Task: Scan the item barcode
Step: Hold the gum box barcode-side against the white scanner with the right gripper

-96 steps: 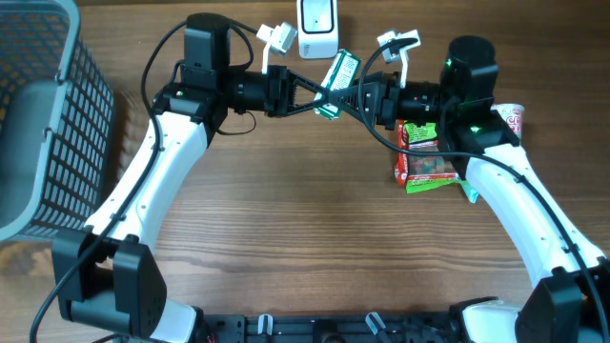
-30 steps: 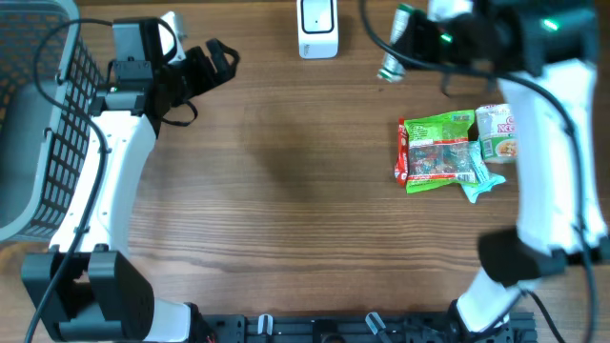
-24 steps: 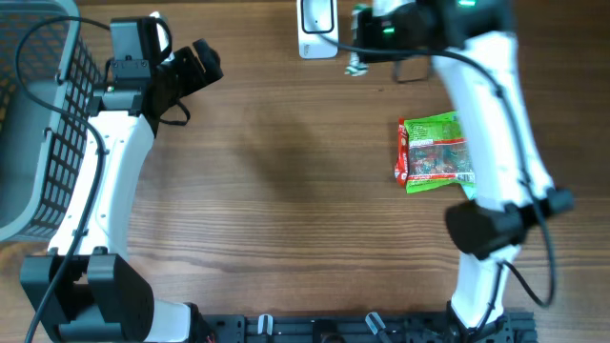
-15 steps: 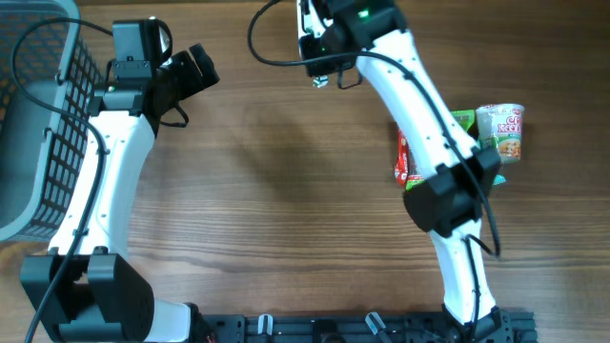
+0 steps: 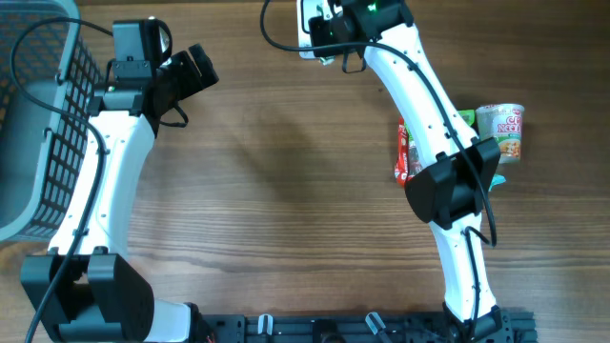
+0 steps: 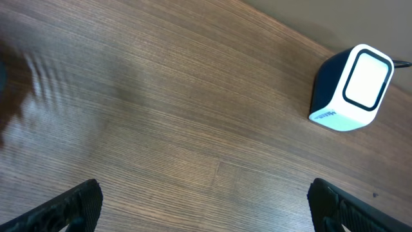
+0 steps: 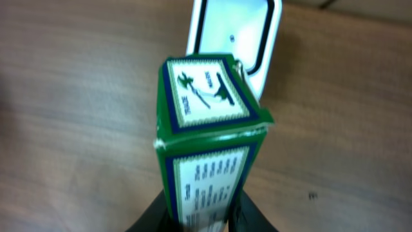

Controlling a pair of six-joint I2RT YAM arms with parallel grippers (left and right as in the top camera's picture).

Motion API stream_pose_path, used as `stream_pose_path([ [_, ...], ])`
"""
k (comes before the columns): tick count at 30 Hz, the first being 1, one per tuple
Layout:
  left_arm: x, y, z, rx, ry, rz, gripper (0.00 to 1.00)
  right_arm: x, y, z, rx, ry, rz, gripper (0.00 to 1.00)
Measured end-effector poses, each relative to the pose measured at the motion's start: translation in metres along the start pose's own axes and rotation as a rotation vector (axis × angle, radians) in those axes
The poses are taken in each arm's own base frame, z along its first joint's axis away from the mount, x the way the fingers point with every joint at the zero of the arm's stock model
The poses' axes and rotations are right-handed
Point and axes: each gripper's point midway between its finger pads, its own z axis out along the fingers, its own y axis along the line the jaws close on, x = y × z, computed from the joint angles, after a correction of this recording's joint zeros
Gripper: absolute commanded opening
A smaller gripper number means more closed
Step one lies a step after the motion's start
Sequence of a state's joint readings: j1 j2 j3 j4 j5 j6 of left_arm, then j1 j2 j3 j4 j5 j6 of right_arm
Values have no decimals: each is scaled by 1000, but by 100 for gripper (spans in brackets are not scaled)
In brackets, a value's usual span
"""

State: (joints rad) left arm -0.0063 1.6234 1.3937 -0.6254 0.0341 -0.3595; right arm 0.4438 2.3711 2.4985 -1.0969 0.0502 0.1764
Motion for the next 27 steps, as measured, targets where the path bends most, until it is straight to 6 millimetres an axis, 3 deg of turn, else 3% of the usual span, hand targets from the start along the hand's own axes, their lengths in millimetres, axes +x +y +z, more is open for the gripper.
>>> stream_pose_path([
  [2,0,0,0,0,0,0,100,-12,2,0,-8,-48,2,9],
  [8,0,0,0,0,0,0,100,-19,1,-7,-11,-71,8,8],
  [13,0,0,0,0,0,0,100,-43,-10,-14,-35,-152,36,9],
  [16,0,0,0,0,0,0,100,-50,-19,-8,-58,-171,64,9],
  [19,0,0,0,0,0,0,100,-44,-28,24,-62,-145,83,8],
  [23,0,0,0,0,0,0,100,-18,-27,84,-69,-73,84,7],
  [27,0,0,0,0,0,0,100,-7,-22,111,-87,-53,81,7],
])
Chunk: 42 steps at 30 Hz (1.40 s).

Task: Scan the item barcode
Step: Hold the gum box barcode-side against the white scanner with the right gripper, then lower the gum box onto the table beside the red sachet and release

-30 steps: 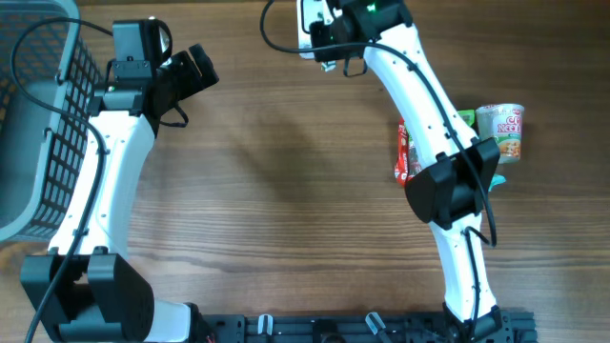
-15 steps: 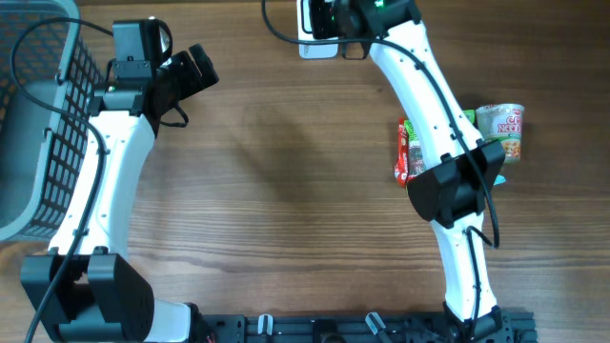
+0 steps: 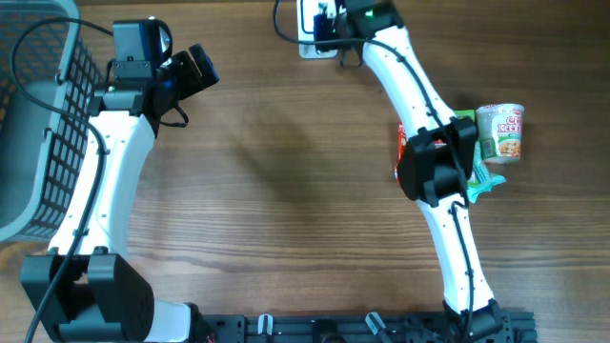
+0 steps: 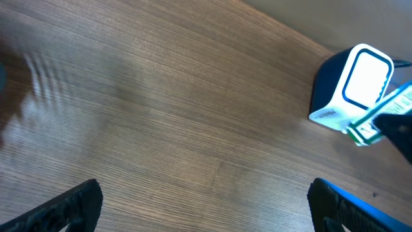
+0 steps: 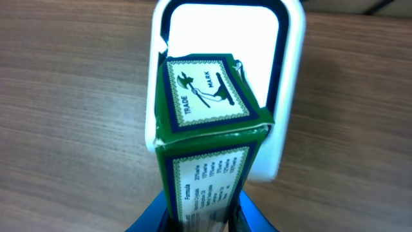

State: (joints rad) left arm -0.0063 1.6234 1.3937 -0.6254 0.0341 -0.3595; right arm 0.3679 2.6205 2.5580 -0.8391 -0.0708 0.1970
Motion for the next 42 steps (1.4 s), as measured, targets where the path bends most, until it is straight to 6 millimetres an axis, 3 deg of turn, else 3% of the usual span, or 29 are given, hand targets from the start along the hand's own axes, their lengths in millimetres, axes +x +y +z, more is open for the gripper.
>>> stream_pose_path([
  [5,0,0,0,0,0,0,100,-12,5,0,-25,-49,-4,7],
  [15,0,0,0,0,0,0,100,-12,13,0,-71,-44,40,6],
  [26,0,0,0,0,0,0,100,3,13,11,-85,5,91,5],
  [36,0,0,0,0,0,0,100,4,13,12,-86,11,109,5],
  [42,0,0,0,0,0,0,100,15,4,12,-68,58,125,5],
])
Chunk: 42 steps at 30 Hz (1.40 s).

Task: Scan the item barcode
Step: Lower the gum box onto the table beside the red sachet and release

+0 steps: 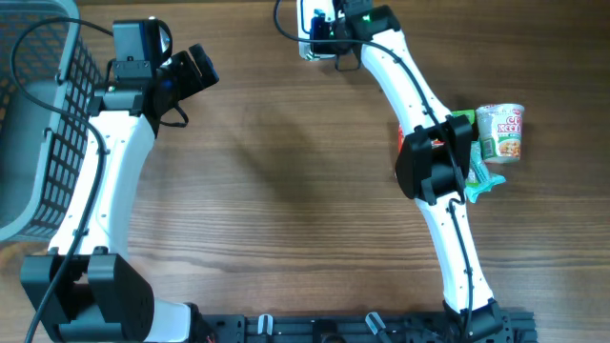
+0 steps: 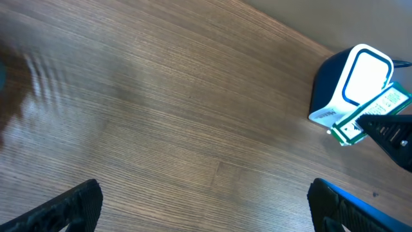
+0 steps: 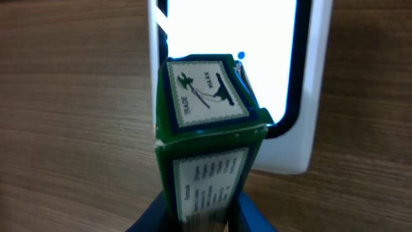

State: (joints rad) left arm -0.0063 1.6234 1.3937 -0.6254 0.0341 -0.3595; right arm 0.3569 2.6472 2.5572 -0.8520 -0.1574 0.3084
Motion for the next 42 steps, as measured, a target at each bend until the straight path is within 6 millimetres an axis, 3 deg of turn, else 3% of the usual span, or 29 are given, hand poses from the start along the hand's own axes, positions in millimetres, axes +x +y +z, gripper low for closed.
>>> stream_pose_path([
  [3,0,0,0,0,0,0,100,14,-15,-9,33,75,9,4],
  [6,0,0,0,-1,0,0,100,29,-23,-45,69,167,34,4],
  [9,0,0,0,-1,0,0,100,30,-19,-120,88,208,46,4],
  [10,0,0,0,0,0,0,100,29,-15,-154,88,205,38,4],
  [14,0,0,0,-1,1,0,100,39,2,-250,82,195,-6,4],
  [16,0,0,0,-1,0,0,100,43,6,-273,81,184,-26,4],
  [19,0,0,0,-1,0,0,100,53,0,-264,96,230,-29,4],
  [25,0,0,0,-1,1,0,100,126,-52,-194,275,532,27,4],
  [29,0,1,0,-3,-1,0,100,174,-84,-162,385,660,39,4],
  [34,0,1,0,-4,-1,0,100,203,-103,-130,416,671,34,6],
  [35,0,1,0,-4,-1,0,100,208,-106,-124,418,669,33,18],
  [36,0,1,0,-4,-1,0,100,211,-108,-121,419,671,33,50],
  [38,0,1,0,-4,-1,0,100,219,-111,-116,423,677,33,69],
  [39,0,1,0,-4,-1,0,100,220,-112,-115,423,678,32,89],
  [40,0,1,0,-4,-1,0,100,221,-113,-114,421,681,25,100],
  [42,0,1,0,-4,-1,0,100,223,-112,-118,418,699,9,100],
])
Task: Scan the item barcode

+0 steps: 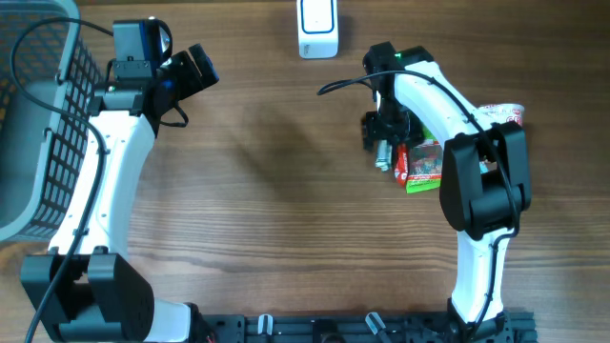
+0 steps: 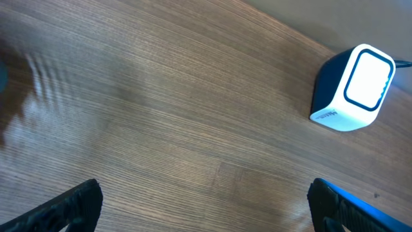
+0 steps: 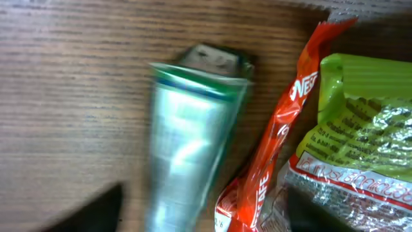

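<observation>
The green carton point(image 3: 193, 132) lies flat on the table, blurred, left of a red packet point(image 3: 283, 148). My right gripper point(image 3: 209, 216) hovers over it, open, with one dark finger on each side and neither touching it. From overhead the carton point(image 1: 384, 154) pokes out under the right gripper point(image 1: 379, 133). The white barcode scanner point(image 1: 316, 24) stands at the far edge, well away from the carton; it also shows in the left wrist view point(image 2: 354, 87). My left gripper point(image 2: 206, 212) is open and empty above bare wood, at upper left overhead point(image 1: 195, 69).
A green snack bag point(image 3: 360, 129) and the red packet point(image 1: 412, 162) lie right beside the carton. A cup noodle point(image 1: 502, 112) stands behind the right arm. A grey wire basket point(image 1: 38, 114) fills the left edge of the table.
My right gripper held the carton up against the scanner's face; now it is back by the snack pile, open, with the carton lying on the table. The left arm has not moved.
My right gripper held the green carton upright just short of the scanner, then in front of its window, then closer against it. Now the carton lies released beside the red packet, away from the scanner. The left gripper stayed open and still.
</observation>
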Controlling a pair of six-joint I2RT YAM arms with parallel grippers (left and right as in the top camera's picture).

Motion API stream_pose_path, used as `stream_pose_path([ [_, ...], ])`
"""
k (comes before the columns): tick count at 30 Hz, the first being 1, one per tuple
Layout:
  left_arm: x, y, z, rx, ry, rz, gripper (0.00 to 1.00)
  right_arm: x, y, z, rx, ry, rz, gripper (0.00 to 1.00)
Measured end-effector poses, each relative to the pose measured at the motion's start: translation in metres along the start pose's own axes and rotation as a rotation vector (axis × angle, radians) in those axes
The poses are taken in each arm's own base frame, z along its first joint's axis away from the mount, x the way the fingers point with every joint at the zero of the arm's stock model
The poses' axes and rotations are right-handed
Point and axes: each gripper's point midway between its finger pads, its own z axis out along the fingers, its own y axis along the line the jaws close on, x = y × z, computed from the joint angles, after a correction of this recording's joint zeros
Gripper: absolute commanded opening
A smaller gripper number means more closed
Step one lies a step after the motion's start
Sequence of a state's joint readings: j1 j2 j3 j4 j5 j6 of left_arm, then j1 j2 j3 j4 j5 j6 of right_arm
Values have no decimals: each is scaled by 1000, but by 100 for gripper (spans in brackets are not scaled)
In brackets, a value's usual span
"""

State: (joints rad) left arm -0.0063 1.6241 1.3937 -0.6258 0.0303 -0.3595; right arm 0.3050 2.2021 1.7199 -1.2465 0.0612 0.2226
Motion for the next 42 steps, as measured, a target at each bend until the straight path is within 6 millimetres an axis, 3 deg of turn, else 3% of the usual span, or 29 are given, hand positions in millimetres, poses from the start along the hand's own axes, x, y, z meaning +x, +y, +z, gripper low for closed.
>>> stream_pose_path([
  [4,0,0,0,0,-1,0,100,7,-3,-19,7,32,-22,100],
  [12,0,0,0,0,0,0,100,-13,-2,-75,-26,-125,-20,100],
  [15,0,0,0,0,0,0,100,-17,-1,-83,-34,-161,-17,100],
  [22,0,0,0,0,0,0,100,-63,8,-95,-75,-353,-5,100],
  [23,0,0,0,0,0,0,100,-79,12,-103,-91,-425,0,100],
  [30,0,0,0,0,0,0,100,-132,21,-137,-144,-678,17,99],
  [34,0,0,0,0,-1,0,100,-146,24,-149,-160,-753,21,100],
  [42,0,0,0,0,0,0,100,-146,23,-152,-162,-761,22,100],
])
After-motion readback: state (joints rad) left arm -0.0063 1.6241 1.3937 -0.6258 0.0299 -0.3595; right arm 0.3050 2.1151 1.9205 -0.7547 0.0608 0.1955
